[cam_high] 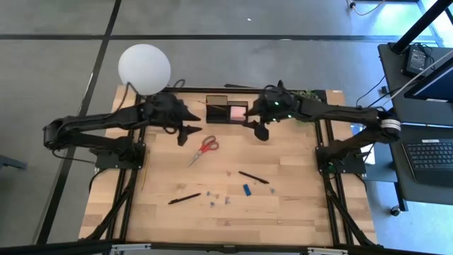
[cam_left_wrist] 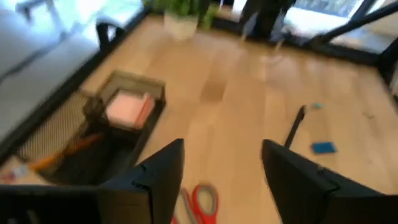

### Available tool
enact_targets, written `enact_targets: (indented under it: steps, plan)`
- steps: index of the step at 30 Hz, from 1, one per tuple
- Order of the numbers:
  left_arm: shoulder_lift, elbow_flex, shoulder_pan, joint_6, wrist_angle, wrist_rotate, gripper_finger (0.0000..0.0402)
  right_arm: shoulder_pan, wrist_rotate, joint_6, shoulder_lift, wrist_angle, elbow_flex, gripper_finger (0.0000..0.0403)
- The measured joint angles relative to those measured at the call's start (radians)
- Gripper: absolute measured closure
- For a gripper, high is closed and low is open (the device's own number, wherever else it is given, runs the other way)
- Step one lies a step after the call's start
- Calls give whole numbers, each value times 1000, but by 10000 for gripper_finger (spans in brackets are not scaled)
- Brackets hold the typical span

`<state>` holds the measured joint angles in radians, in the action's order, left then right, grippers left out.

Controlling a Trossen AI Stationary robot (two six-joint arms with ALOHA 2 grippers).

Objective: Pick and place office supplies into organizer
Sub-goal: Put the red scissors into the black desk organizer

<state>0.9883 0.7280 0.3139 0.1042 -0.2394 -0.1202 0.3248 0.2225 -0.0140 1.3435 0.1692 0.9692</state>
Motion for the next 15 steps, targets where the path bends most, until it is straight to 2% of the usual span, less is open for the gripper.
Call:
enact_targets:
  steps: [4,8,11,15]
  plan:
    - [101,14,-29,40,-22,87,193,0,-3,79,-47,-78,-95,174]
    - [209,71,-82,39,-84,166,195,0,-3,99,-53,-87,-128,174]
    - [289,135,-119,51,-167,188,196,0,-4,105,-49,-82,-129,174]
    - [393,211,-138,150,-252,210,196,0,-4,86,-49,-87,-129,174]
